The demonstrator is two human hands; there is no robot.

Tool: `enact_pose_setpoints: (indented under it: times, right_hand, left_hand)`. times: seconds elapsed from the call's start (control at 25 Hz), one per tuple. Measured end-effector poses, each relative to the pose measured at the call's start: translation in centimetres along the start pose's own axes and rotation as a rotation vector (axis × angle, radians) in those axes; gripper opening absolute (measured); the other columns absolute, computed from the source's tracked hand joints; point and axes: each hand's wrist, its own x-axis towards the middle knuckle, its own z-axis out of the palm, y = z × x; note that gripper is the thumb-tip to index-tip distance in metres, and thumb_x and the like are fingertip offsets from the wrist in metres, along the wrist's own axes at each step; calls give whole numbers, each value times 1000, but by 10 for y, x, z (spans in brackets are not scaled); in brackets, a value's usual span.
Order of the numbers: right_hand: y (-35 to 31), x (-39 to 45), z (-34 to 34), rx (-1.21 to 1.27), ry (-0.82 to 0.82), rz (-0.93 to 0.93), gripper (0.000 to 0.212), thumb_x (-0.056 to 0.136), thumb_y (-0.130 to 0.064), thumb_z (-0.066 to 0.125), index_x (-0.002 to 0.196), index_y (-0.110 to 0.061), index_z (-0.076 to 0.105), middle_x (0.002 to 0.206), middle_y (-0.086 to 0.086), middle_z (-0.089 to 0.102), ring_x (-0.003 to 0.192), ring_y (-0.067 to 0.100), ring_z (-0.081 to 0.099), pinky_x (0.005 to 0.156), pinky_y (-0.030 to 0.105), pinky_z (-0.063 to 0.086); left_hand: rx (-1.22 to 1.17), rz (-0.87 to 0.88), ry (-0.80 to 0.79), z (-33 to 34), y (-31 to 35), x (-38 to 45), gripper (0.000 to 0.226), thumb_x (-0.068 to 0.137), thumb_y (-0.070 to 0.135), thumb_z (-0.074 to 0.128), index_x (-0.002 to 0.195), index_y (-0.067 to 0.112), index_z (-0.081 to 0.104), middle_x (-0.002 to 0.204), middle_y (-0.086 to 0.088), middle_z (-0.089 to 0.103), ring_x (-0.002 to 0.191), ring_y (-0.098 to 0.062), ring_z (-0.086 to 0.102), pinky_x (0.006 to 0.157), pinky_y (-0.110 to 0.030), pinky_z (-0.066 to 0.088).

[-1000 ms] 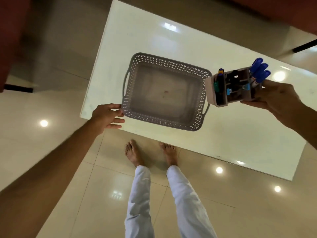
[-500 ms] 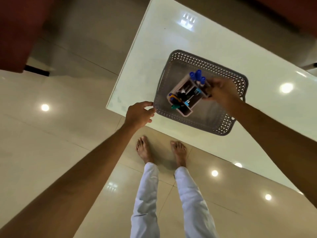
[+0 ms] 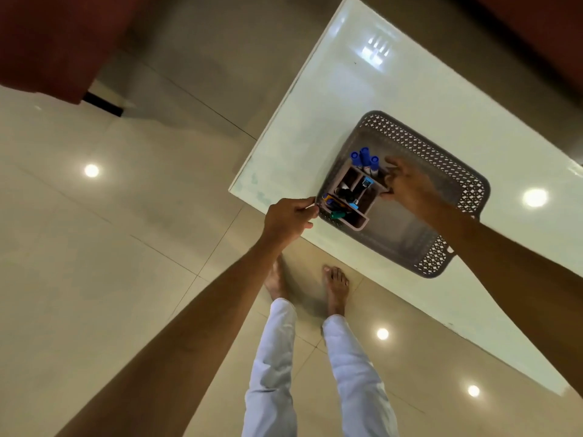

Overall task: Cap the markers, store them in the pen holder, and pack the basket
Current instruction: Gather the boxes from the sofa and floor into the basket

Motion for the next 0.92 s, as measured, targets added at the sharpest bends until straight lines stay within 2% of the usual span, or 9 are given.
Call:
enact_pose_setpoints:
  times: [0.08, 0.16, 0.24, 0.28, 0.36, 0.4, 0.52, 0.72, 0.92]
  right_hand:
    - [5, -1, 4, 36, 45, 8, 49, 105, 2, 45, 151, -16, 46, 121, -1, 64, 99, 14, 67, 74, 25, 65]
    - [7, -10, 9, -59, 101, -8, 49, 106, -5, 47, 153, -17, 42, 139, 11, 62, 103, 19, 67, 86, 35, 64]
    - [7, -28, 9, -299, 139, -133, 50, 106, -8, 52, 154, -11, 40, 139, 16, 62, 91, 12, 68, 69, 18, 59]
    - [4, -39, 7, -394, 124, -213, 51, 106, -8, 54, 154, -6, 38, 135, 20, 63, 87, 14, 69, 61, 16, 56]
    - [-19, -73, -5, -521, 64, -363, 47, 108, -14, 54, 152, -3, 42, 128, 22, 65, 91, 24, 70, 61, 17, 51]
    - [-34, -94, -14, -570, 49, -426, 41, 109, -19, 50, 147, -3, 48, 123, 19, 67, 90, 21, 67, 63, 19, 51]
    - [-84, -158, -49, -654, 75, -547, 32, 112, -23, 41, 124, -5, 65, 109, 17, 69, 93, 28, 66, 81, 45, 58]
    - [-177, -288, -129, -673, 217, -634, 46, 112, -44, 36, 144, -17, 56, 141, 13, 61, 129, 36, 56, 106, 51, 49]
    - [-224, -373, -185, -792, 362, -775, 52, 110, -55, 22, 133, -26, 58, 134, 6, 63, 124, 32, 58, 102, 50, 44]
  left_hand:
    - [79, 30, 11, -2, 1, -1, 40, 103, 39, 68, 141, 27, 70, 123, 1, 81, 103, -13, 79, 86, -30, 65]
    - [157, 53, 12, -7, 5, -7, 42, 104, 38, 66, 144, 26, 67, 131, 2, 77, 110, -16, 76, 86, -19, 58]
    - [163, 58, 16, -18, 14, -20, 42, 103, 35, 67, 144, 27, 66, 139, 2, 73, 116, -18, 74, 97, -25, 57]
    - [170, 67, 23, -26, 21, -30, 42, 103, 34, 67, 144, 27, 66, 141, 1, 71, 121, -19, 71, 105, -31, 55]
    - [226, 104, 40, -49, 42, -61, 42, 103, 34, 67, 144, 27, 66, 145, 0, 68, 130, -20, 66, 110, -31, 50]
    - [269, 124, 52, -61, 54, -79, 42, 103, 34, 67, 144, 26, 66, 146, 1, 68, 131, -20, 65, 108, -29, 49]
    - [391, 139, 78, -93, 103, -135, 45, 103, 35, 67, 146, 22, 63, 145, -2, 68, 128, -22, 66, 104, -29, 50]
    - [562, 321, 193, -126, 227, -253, 53, 103, 29, 69, 151, 11, 55, 149, -11, 64, 136, -27, 62, 113, -33, 46]
    - [682, 561, 368, -136, 322, -349, 53, 104, 25, 67, 152, 6, 54, 153, -11, 60, 142, -25, 56, 118, -32, 37]
